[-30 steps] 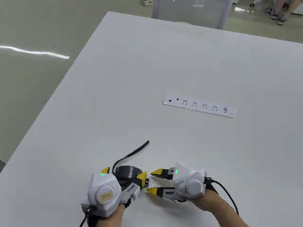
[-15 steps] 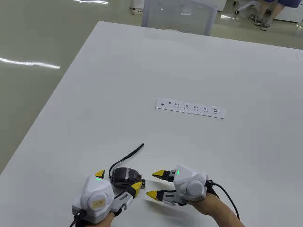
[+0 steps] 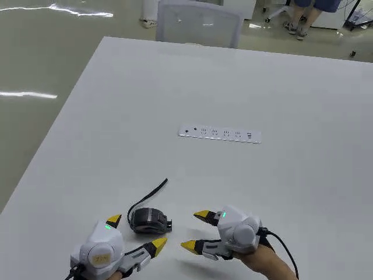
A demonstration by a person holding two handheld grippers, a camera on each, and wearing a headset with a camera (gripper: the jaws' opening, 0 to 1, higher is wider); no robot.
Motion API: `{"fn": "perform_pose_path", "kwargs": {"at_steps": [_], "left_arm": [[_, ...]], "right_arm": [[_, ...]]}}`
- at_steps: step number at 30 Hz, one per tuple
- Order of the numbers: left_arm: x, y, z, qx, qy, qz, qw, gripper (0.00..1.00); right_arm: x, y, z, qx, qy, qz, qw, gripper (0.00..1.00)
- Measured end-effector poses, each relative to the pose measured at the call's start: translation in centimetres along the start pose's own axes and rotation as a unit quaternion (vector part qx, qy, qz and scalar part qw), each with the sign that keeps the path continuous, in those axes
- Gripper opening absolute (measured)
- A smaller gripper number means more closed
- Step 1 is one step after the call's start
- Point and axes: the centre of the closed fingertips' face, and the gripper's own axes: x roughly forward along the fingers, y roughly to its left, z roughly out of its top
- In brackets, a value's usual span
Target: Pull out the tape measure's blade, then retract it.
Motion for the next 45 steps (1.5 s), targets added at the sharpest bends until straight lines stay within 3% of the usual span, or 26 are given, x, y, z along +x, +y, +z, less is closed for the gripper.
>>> {"fn": "perform_pose_path", "kwargs": {"at_steps": [8,21,31,34,45], "left_arm": [[-1.6,-1.0,-0.1,0.028,0.009,-0.043,0.9987,0.82],[-4.7,-2.2,0.1,0.041,0.011,-0.078,0.9960,0.87],[-6.1,-2.4,0.5,0.066,0.011,-0.081,0.9945,0.99],[-6.4,-2.3,1.0,0.064,0.005,-0.078,0.9949,0.99],[-7.3,-2.3,1.0,0.083,0.007,-0.081,0.9932,0.99]], "right_arm": [[-3.5,0.4,-0.3,0.027,-0.013,-0.043,0.9986,0.60],[-8.8,1.0,-1.5,0.071,-0.023,-0.107,0.9915,0.74],[-11.7,1.5,-2.3,0.086,-0.026,-0.133,0.9870,0.82],[-12.2,1.8,-2.5,0.088,-0.027,-0.134,0.9867,0.85],[-14.3,2.2,-3.0,0.092,-0.033,-0.147,0.9842,0.93]]}}
